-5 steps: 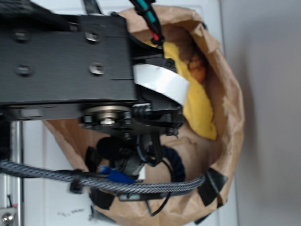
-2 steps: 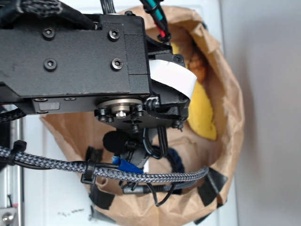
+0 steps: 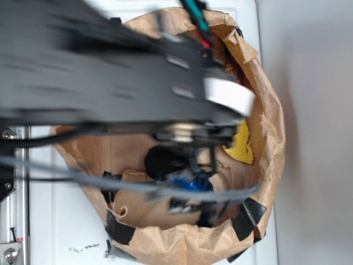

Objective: Grab the blue rope.

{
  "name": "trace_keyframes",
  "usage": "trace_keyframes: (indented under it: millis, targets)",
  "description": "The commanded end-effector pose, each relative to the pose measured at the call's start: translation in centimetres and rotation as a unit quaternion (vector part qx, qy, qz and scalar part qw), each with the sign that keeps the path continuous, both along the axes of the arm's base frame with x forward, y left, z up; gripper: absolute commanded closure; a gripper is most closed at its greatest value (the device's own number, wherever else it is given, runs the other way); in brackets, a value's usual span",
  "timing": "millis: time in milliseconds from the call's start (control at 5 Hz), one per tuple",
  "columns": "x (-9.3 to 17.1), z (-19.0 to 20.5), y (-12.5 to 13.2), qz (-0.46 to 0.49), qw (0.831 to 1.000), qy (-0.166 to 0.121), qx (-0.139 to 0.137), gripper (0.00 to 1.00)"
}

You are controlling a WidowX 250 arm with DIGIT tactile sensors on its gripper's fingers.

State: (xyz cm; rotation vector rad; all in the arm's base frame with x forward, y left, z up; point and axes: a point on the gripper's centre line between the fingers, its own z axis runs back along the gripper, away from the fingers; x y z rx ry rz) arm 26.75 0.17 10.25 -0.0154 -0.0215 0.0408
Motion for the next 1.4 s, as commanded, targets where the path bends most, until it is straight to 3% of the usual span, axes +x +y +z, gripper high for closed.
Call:
trace_keyframes:
  millis: [0,200,400,800,1200]
  targets:
    - [-0.1,-3.9,-2.3,-0.098,0.992,-0.064,0.036,0.00]
    - [-1.3,-4.1,-3.3,-0.145,0.987,-0.067,0.004,0.00]
    - [-1.6,-4.5,-4.4,-0.138,0.988,-0.065,0.003,0.00]
    - [-0.3,-5.0,-5.0,-0.131,0.990,-0.038,-0.026,0.00]
    - [0.8,-7.4,-6.7,-0.133,0.991,-0.027,0.007,0.00]
